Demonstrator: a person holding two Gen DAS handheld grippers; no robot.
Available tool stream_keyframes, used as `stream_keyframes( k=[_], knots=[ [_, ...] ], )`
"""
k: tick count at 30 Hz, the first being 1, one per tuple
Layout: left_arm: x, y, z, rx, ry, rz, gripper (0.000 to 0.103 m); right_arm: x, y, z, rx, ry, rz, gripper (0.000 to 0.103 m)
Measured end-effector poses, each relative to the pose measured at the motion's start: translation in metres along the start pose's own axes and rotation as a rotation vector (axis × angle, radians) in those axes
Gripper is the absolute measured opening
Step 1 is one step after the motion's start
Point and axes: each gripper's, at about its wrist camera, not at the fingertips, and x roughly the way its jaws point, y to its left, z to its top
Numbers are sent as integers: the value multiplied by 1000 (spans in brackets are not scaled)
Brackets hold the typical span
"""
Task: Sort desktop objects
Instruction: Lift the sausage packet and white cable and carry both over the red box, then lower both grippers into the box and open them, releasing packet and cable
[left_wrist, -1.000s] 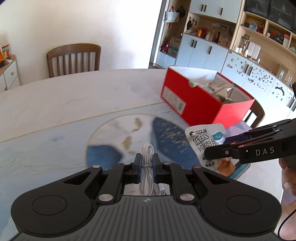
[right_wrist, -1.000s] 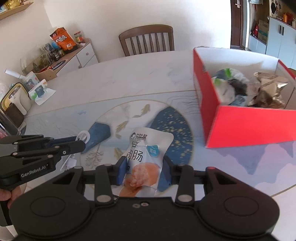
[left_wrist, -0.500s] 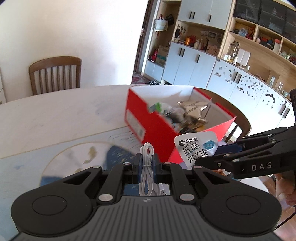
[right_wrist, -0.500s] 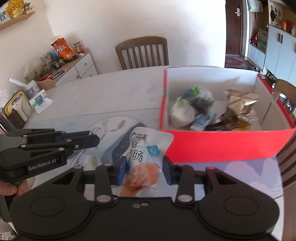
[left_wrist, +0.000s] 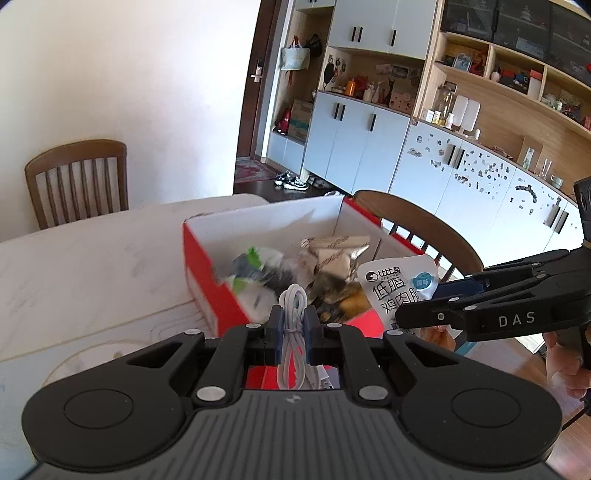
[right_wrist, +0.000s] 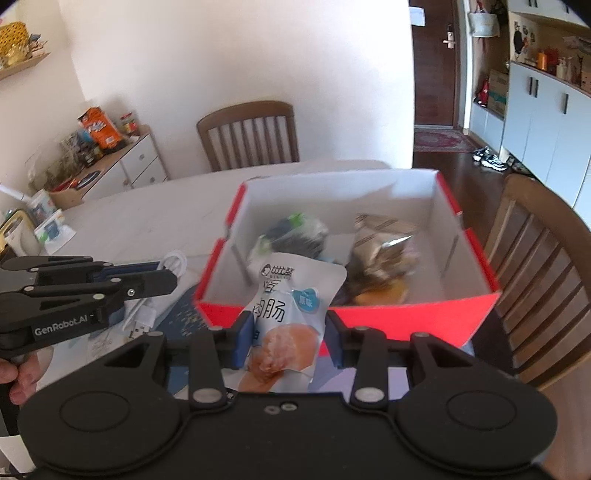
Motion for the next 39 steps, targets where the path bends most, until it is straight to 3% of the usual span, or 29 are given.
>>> stream_keyframes(
  k=[15, 30, 39],
  knots=[
    [66, -6, 52, -3, 23, 40, 10, 33, -50, 36, 6, -4, -22, 40],
    [128, 17, 70, -64, 104, 123, 10, 90, -39, 53, -121, 57, -29, 40],
    [153, 13, 66, -29, 169, 145, 10, 104, -30, 46, -211, 103, -25, 40]
  ],
)
